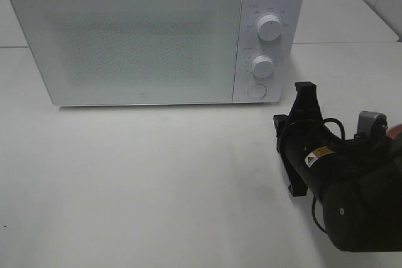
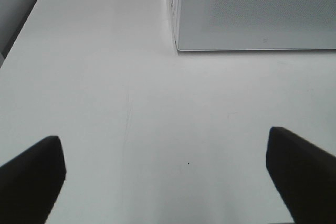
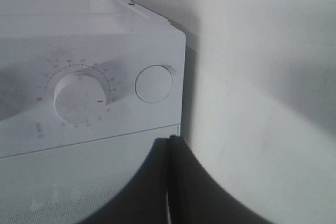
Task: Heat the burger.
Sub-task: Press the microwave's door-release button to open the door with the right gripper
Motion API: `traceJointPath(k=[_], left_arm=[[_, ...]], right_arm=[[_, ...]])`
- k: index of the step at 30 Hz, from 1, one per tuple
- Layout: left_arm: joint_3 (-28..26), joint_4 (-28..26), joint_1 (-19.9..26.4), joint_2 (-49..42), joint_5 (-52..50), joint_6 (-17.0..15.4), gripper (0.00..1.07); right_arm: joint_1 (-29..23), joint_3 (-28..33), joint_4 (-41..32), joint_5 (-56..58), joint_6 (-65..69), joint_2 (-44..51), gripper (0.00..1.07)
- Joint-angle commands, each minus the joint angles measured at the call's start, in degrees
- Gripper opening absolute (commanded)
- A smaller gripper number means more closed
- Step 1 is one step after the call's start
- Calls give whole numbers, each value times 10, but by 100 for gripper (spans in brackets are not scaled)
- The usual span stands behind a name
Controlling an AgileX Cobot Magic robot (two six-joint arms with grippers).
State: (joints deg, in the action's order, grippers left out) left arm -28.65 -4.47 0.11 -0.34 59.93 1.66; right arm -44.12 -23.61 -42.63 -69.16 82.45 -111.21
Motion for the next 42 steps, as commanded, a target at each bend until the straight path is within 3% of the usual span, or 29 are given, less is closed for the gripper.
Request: traceJointPath(k=[1,16,27,42], left_arm=[[2,-2,1,-11,-5,-2,98],[2,-2,1,-11,-5,-2,98],[2,-2,1,-11,-5,-2,98],[2,-2,1,-11,-5,-2,98]], right_arm=[[32,-22,38,14,-2,-5,0],[124,-121,140,132,-21,-31,0],[172,-180,146,218,-78,-31,0],[174,-214,180,227,-25,-74,0]])
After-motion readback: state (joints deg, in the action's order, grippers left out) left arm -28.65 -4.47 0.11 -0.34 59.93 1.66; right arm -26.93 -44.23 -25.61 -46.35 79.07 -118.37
